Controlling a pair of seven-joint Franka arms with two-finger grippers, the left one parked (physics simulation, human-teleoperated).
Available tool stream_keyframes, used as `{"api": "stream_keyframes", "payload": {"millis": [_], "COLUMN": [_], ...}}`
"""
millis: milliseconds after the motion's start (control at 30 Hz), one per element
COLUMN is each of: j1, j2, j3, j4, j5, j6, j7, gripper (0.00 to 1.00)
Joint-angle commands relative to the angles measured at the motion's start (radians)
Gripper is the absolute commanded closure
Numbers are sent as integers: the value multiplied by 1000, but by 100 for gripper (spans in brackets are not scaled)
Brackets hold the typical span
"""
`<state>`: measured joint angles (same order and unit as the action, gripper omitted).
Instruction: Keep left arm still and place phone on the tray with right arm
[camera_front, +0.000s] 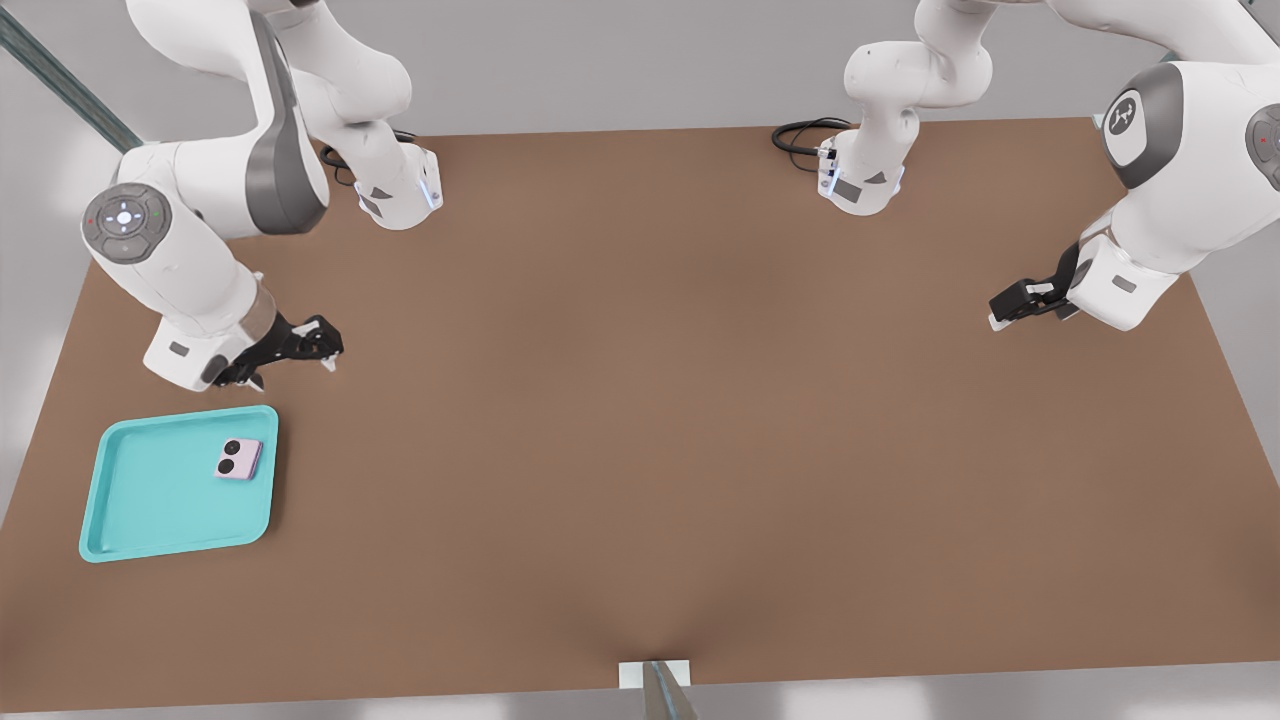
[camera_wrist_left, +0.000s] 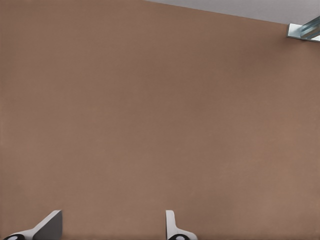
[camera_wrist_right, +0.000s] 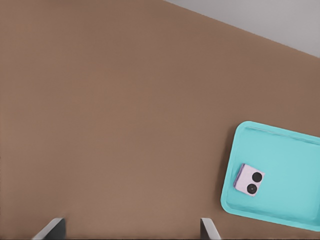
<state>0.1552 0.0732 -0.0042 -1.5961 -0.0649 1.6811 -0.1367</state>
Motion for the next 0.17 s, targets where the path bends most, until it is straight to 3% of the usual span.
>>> {"api": "stream_keyframes", "payload": {"millis": [0,133], "j1": [-2,-5], "j2": [-10,-18], "j3": [-19,-62], "j4": [-16,30], "j5": [16,51], "j6": [-17,-55], "j7": [256,143], "gripper": [0,0]}}
